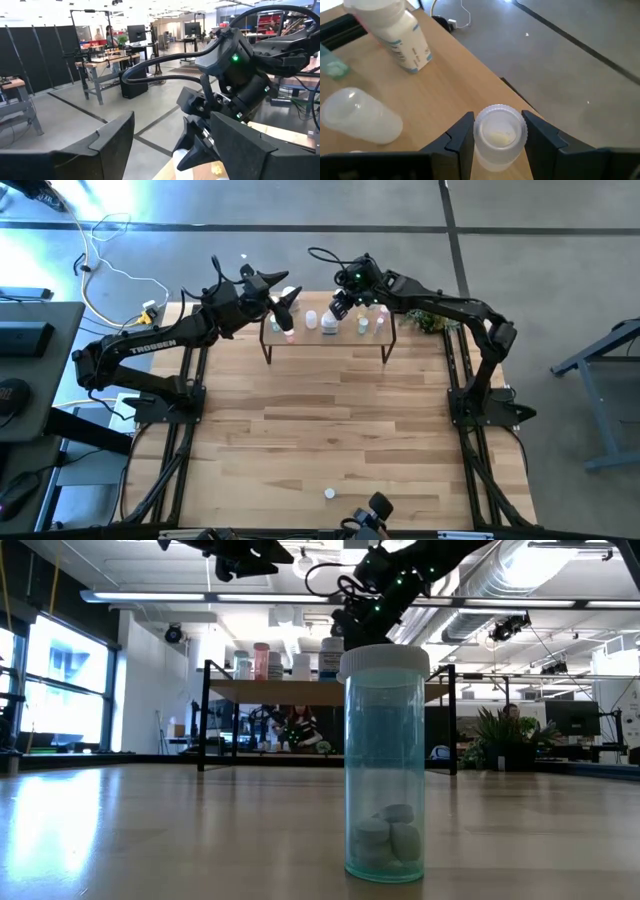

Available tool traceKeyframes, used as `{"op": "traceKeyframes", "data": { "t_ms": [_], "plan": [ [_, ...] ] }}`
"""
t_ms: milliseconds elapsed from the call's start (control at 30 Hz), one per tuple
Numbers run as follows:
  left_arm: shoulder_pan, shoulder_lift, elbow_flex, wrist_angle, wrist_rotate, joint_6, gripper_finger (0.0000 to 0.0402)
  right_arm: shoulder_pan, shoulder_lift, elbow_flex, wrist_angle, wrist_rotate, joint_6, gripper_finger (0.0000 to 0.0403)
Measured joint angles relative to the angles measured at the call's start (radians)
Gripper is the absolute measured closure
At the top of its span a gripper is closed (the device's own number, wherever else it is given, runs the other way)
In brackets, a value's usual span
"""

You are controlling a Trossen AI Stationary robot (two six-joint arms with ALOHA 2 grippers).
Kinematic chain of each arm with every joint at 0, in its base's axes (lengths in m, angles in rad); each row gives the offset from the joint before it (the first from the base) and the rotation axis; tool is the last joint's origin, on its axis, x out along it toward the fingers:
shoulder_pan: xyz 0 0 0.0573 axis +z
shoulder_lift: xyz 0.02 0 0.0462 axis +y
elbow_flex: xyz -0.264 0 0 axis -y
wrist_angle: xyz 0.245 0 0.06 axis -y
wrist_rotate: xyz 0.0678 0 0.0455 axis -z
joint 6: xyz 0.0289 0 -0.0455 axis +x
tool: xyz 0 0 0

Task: Pick and place medicine bottles onto shelf by color
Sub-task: Put the transparent pill bottle on the shelf

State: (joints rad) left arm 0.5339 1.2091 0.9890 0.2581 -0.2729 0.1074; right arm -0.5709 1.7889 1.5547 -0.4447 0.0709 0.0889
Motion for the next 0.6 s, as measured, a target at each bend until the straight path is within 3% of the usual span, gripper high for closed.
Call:
{"op": "traceKeyframes", "data": {
  "t_ms": [600],
  "plan": [
    [0.0,0.001,0.0,0.0,0.0,0.0,0.0149,-0.031,0.004,0.0,-0.01,-0.023,0.06,0.0279]
  ]
}}
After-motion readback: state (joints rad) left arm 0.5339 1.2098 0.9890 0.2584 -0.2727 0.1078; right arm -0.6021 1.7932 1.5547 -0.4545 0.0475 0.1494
